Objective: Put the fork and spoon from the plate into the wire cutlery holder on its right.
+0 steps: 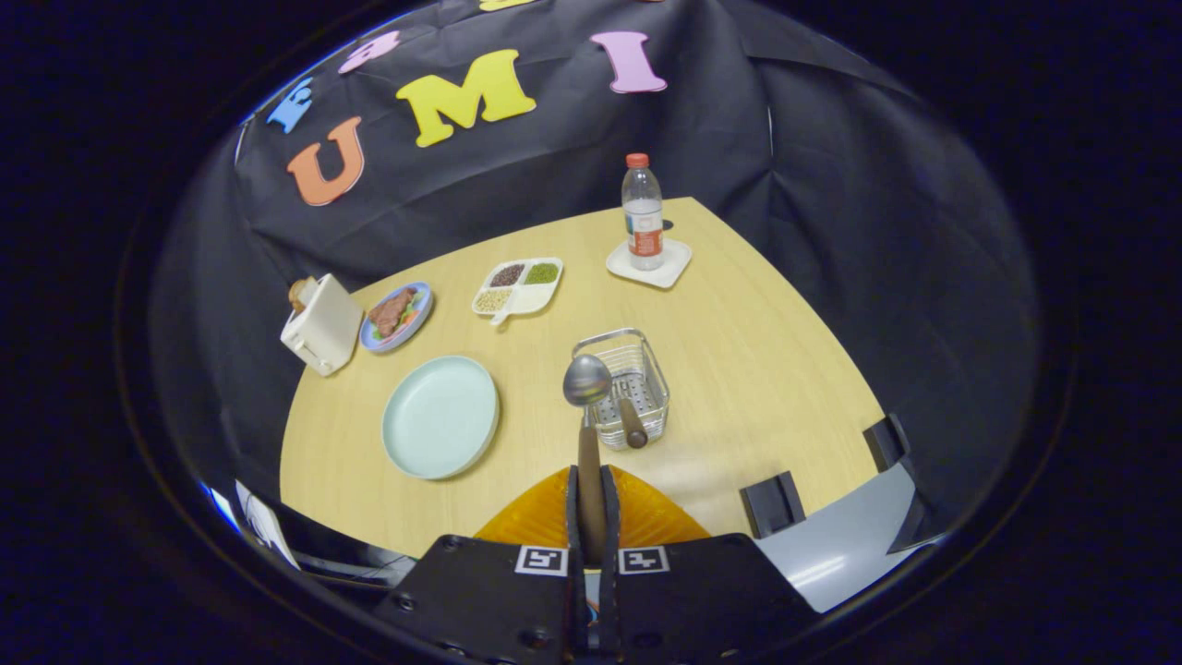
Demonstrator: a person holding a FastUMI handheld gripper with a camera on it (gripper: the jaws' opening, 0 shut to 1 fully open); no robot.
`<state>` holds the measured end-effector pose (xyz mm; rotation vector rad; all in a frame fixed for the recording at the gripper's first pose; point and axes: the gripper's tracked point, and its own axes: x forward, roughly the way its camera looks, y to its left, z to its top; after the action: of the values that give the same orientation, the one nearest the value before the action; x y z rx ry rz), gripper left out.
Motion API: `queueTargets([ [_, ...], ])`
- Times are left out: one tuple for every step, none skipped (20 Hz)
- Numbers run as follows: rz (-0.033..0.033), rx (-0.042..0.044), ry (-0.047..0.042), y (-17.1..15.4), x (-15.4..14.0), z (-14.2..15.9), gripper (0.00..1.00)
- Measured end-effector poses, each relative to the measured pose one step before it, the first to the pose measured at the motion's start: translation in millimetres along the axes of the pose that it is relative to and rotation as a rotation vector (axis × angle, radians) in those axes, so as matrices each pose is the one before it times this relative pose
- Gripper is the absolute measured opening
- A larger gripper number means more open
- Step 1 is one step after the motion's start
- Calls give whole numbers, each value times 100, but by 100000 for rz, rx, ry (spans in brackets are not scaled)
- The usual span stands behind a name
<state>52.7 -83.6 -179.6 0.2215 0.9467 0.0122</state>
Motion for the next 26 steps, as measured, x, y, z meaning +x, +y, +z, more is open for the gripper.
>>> queueTargets([
  [-1230, 117, -380, -320, 206, 210, 5],
  [-1254, 155, -402, -22, 370, 124, 5],
  [-1080, 650, -97, -122, 314, 101, 5],
  [-646, 398, -112, 48, 301, 45, 5],
  [-232, 152, 48, 42, 180, -6, 5],
  [197, 625, 440, 192, 178, -125, 5],
  [-266, 1128, -338, 66, 119, 265, 5],
  [-698, 461, -1658, -79, 189, 319, 6],
  [346, -371, -1899, -84, 1, 343, 8],
  [-97, -400, -2476, 154, -306, 430, 9],
  [-1336, -577, -2390, -163, -187, 395, 11],
  [-158, -433, -2588, 367, -21, 478, 11],
  [416, -250, -2381, 205, -195, 438, 13],
  [296, -675, -2118, 234, -312, 262, 18],
  [-19, -1210, -2167, 135, -315, 332, 19],
  [-142, -1334, -2072, 128, -152, 281, 22],
  [-353, -1173, -1955, 45, -294, 285, 23],
  [-190, -1285, -2031, 232, -201, 270, 23],
  [-672, -1251, -1840, 17, -270, 164, 25],
  [-546, -1024, -1791, 148, -164, 192, 25],
  [89, -733, -2049, 226, -522, 236, 25],
  [-53, -1108, -2668, 153, -362, 259, 30],
  [-144, -970, -2843, 132, -443, 295, 33],
  [508, -1005, -3264, 338, -527, 366, 36],
  [780, -955, -3189, 405, -553, 203, 42],
  [978, -722, -2675, 584, -473, 30, 48],
])
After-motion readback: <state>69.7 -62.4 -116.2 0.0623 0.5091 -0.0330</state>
